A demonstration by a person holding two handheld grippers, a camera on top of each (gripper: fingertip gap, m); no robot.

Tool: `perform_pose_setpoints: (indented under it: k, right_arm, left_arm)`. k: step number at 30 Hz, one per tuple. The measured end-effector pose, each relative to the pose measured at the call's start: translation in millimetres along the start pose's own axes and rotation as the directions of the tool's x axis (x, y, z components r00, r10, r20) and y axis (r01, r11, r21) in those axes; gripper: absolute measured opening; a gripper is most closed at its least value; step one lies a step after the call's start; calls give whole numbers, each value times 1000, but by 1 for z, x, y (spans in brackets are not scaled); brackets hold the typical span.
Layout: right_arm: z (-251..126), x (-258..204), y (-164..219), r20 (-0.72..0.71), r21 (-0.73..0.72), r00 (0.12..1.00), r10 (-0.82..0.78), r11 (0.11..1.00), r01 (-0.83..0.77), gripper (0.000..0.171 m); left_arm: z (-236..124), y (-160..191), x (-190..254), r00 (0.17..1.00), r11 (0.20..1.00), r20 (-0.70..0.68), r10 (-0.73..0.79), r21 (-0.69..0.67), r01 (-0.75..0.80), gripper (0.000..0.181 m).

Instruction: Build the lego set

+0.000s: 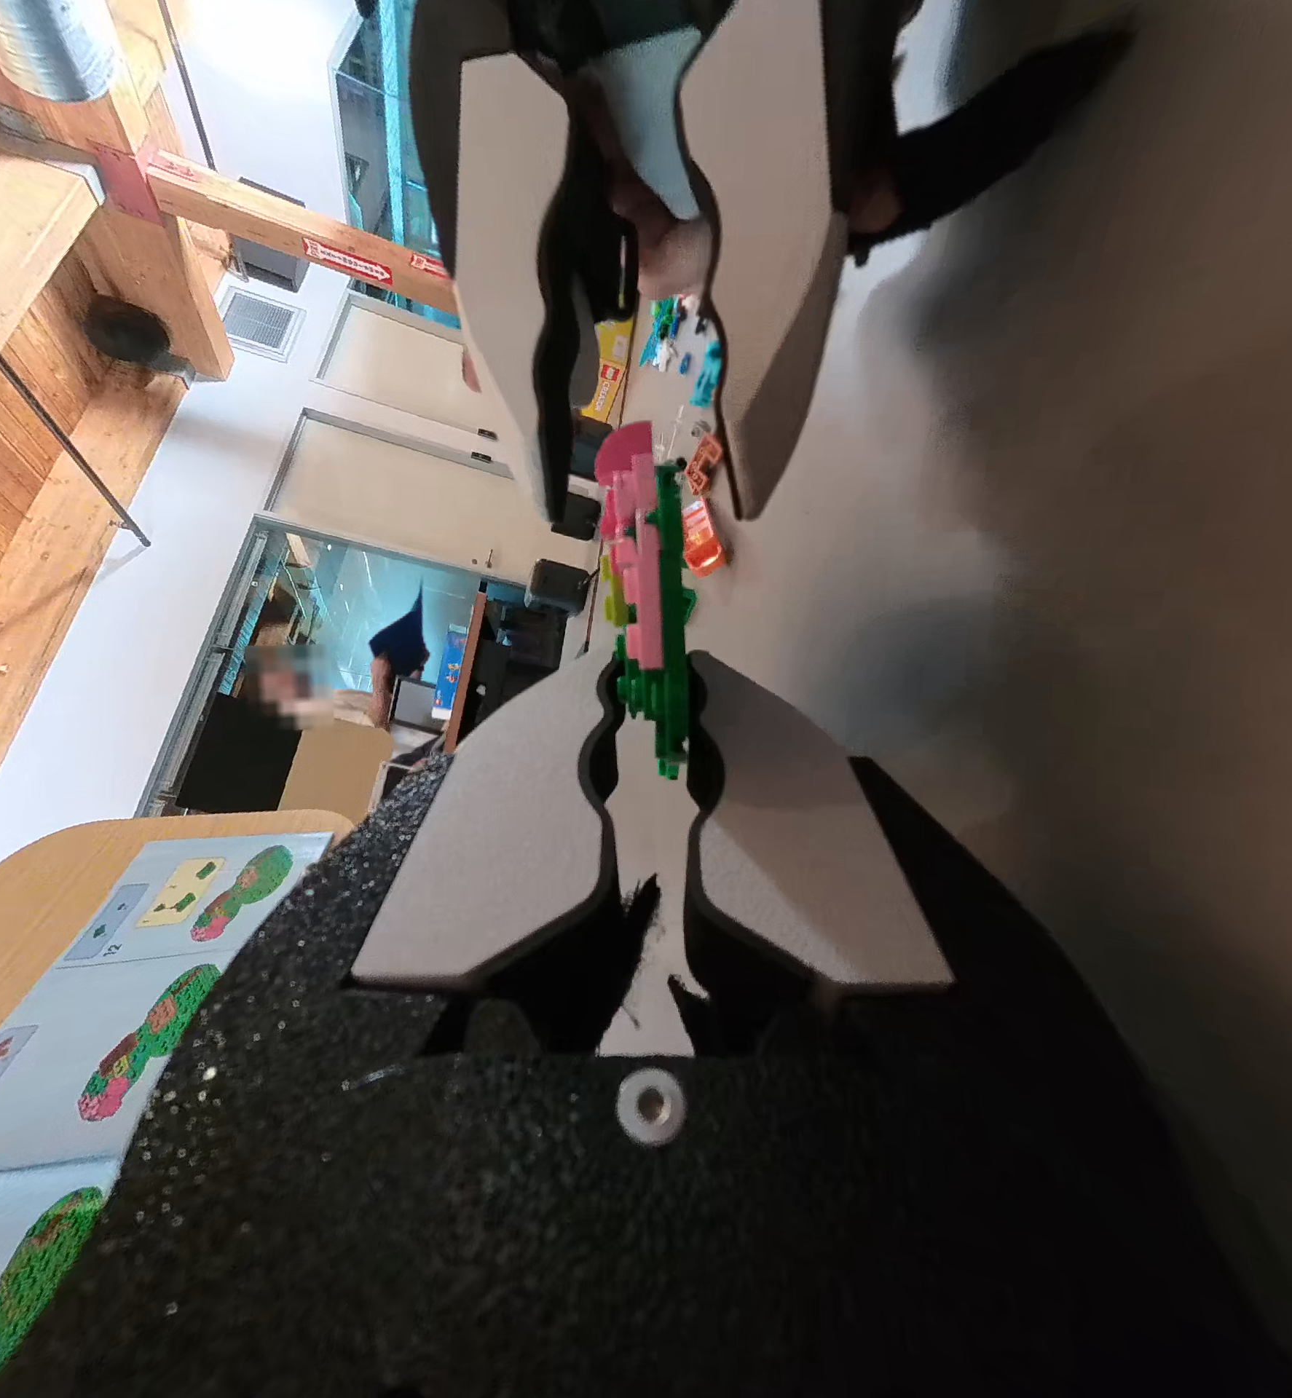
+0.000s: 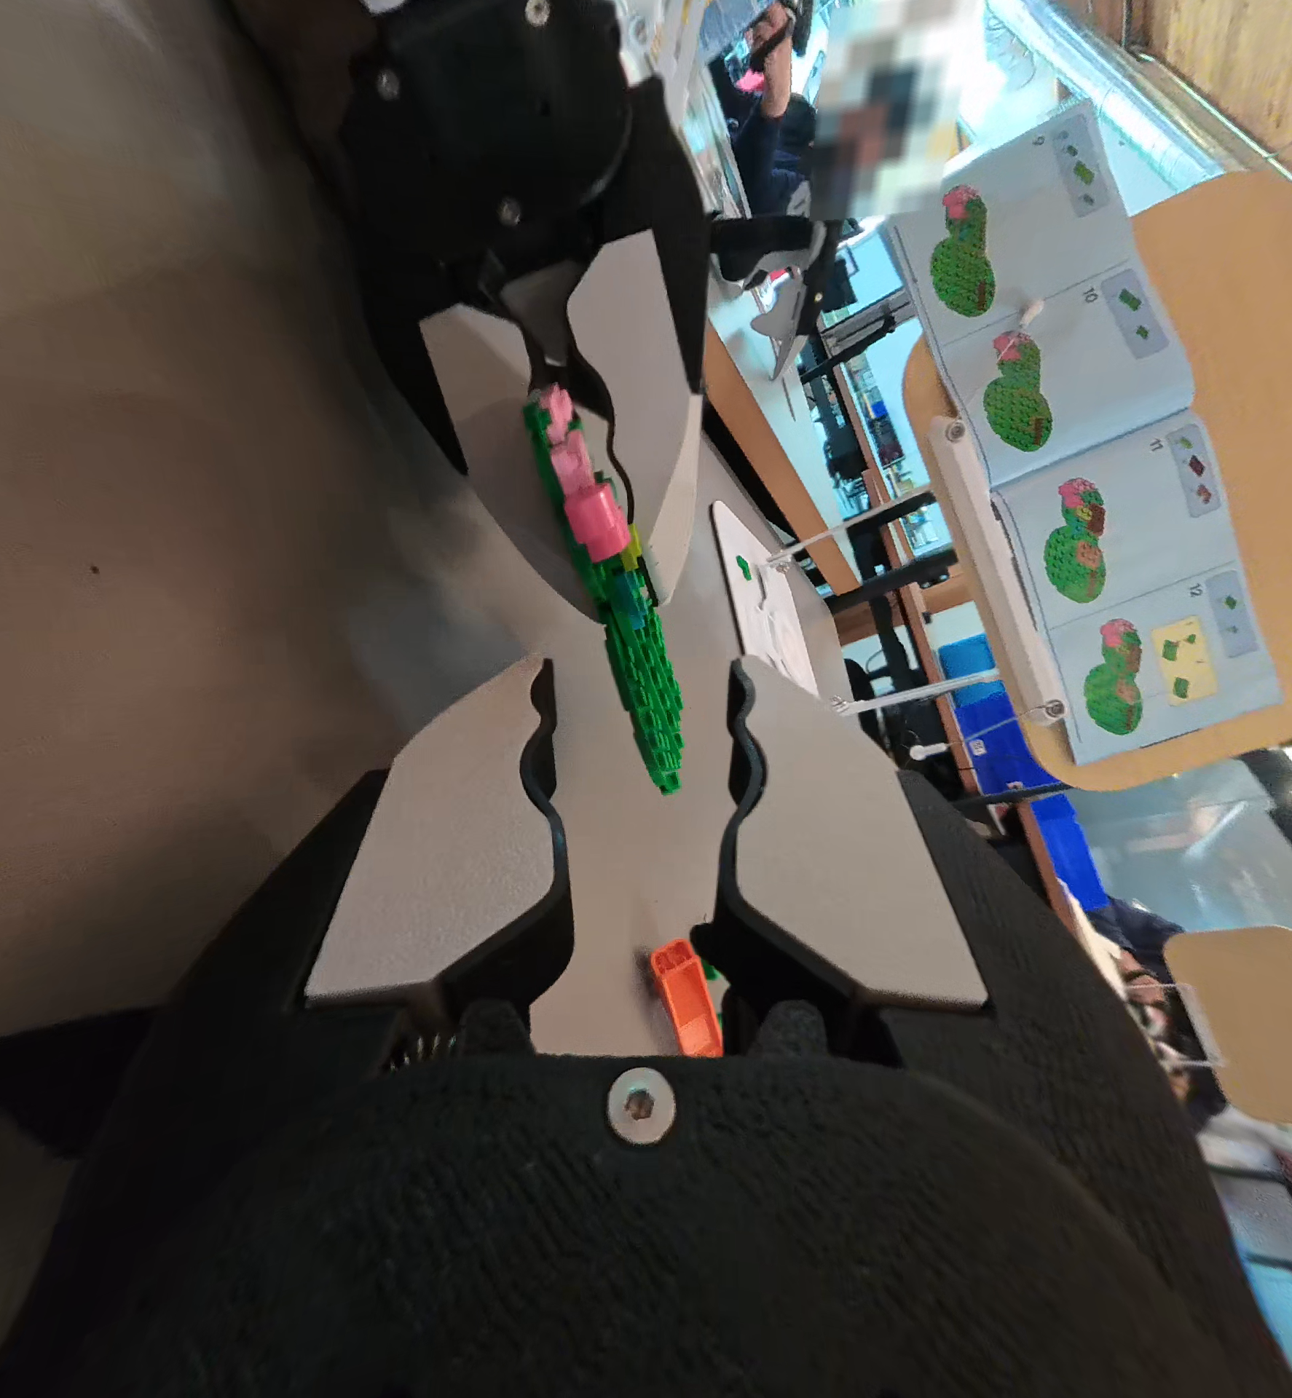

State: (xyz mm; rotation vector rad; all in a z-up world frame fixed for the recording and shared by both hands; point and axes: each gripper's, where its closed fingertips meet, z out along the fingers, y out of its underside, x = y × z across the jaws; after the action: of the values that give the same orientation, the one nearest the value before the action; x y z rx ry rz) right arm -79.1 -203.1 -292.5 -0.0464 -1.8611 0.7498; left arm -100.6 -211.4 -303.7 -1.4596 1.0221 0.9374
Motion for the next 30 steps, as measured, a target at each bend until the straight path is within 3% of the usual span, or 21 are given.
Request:
perform_pose_setpoints:
  k: [5,10,11,17,22,28,30]
  right_arm:
    - [8,4,6,-74,-83,988,-138,988,131,42]
    - [11,6,15,-124,-159,961,-249,961,228,19]
    - [12,5,16,-118,-166,959,-258,957,238,10]
    - [15,11,23,-158,-218,956,-246,953,209,8]
    - [11,27,37,-229,-308,938,-261,933,185,8]
    - [9,37,54,-230,-463,909,-348,861,212,8]
    - [10,37,54,-220,-485,902,-370,844,228,8]
  left_arm:
    - [-1,-7,1,1000,999,2,16,40,-16,13]
    - [-3,-14,1,999,996,21,38,80,-40,13]
    - [-3,-14,-1,998,996,33,46,77,-49,13]
    - [2,-4,-7,997,999,69,-24,35,21,14]
    - [0,5,-29,981,995,169,-96,10,96,38]
    - [2,9,-24,976,992,191,108,-79,-94,41]
    - [3,8,-23,969,985,196,151,-107,-132,34]
